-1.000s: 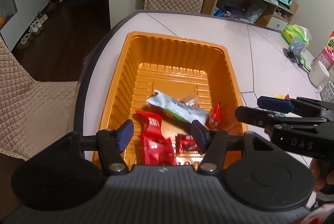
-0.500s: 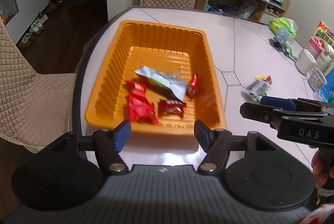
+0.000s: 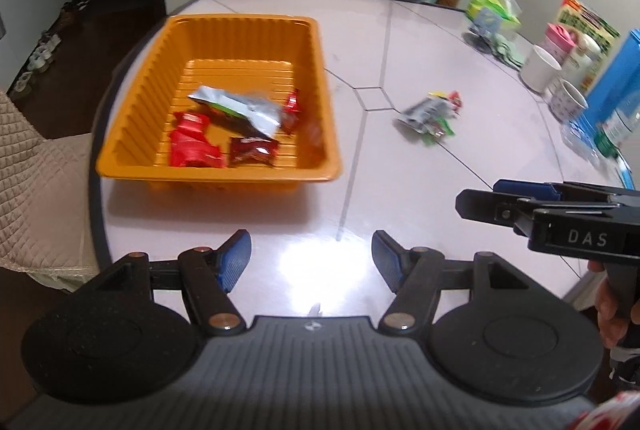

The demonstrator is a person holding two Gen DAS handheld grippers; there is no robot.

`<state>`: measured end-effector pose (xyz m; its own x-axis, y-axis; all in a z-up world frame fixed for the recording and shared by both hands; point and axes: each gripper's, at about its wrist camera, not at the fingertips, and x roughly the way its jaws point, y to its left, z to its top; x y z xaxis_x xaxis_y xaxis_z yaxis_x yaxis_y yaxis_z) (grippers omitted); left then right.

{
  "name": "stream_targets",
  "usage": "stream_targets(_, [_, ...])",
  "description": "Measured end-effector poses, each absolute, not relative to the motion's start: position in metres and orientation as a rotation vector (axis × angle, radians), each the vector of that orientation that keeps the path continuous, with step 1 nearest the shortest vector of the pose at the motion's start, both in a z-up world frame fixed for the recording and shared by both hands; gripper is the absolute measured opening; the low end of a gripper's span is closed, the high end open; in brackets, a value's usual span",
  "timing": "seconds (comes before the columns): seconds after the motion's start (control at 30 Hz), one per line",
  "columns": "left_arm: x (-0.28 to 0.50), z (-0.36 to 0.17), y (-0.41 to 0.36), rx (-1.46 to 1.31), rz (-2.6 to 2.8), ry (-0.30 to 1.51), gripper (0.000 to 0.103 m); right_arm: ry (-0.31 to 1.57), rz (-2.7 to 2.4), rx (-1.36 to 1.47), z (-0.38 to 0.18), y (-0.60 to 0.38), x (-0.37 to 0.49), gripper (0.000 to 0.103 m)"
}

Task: Organize snacks
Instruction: 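Move both tools back to the remaining snacks on the table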

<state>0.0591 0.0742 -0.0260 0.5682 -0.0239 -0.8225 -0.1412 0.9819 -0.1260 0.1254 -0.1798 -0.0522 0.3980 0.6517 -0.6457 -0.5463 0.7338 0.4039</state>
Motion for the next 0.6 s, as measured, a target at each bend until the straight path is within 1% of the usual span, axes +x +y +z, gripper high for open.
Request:
stream_targets(0.33, [0.075, -0.028, 0.034, -0.124, -0.032, 0.957, 0.063, 0.893, 0.637, 0.166, -0.059, -0.226, 0.124, 0.063])
stream_targets(0.6, [0.106, -0.031, 0.01, -0.073, -0.117, 0.949, 0.063, 0.891, 0.535, 0.217, -0.063, -0.257, 0.137, 0.063])
